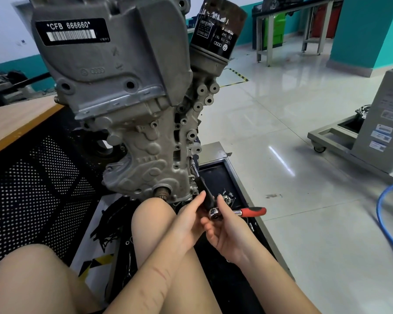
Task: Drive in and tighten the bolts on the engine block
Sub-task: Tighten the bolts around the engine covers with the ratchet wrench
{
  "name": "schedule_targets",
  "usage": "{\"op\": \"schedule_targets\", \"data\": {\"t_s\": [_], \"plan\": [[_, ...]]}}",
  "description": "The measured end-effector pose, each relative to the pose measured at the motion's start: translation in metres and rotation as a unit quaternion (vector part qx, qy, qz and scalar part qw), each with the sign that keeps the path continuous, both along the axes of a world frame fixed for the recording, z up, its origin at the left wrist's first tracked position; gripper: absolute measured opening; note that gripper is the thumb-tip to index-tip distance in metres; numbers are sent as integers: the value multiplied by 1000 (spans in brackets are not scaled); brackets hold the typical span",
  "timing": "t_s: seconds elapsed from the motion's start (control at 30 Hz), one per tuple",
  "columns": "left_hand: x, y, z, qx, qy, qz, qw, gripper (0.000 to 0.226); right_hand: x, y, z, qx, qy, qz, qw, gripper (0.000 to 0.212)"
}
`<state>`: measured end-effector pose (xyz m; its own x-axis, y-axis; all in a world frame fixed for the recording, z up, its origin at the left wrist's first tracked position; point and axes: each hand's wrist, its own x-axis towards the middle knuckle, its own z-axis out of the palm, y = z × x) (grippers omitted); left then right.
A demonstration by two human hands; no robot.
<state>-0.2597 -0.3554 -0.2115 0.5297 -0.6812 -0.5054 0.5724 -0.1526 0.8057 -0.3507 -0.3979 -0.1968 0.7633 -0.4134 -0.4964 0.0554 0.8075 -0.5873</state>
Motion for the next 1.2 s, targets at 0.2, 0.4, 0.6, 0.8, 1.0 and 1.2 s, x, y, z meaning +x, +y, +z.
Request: {"op": "schedule_targets", "data": {"t_s": [0.2, 0.4, 0.6, 0.8, 1.0, 1.2], "plan": [[1, -1, -6, 3, -76, 57, 995, 35, 3, 3, -7, -229, 58, -22, 972, 40], [-2, -2, -4, -3, -79, 57, 995, 17, 1, 3, -9, -366, 123, -11, 922, 40], [-3, 1, 3, -6, -3, -4, 1000, 39, 1, 1, -2, -103, 36, 5, 994, 39], [0, -1, -1, -10, 11, -22, 1000, 37, 0, -2, -2, -42, 27, 5, 999, 41], [0, -3, -6, -8, -75, 42, 996, 22, 1, 0, -10, -351, 116, -23, 929, 41], [-1, -3, -6, 7, -90, 61, 994, 19, 1, 0, -11, -456, 154, 5, 877, 41]]}}
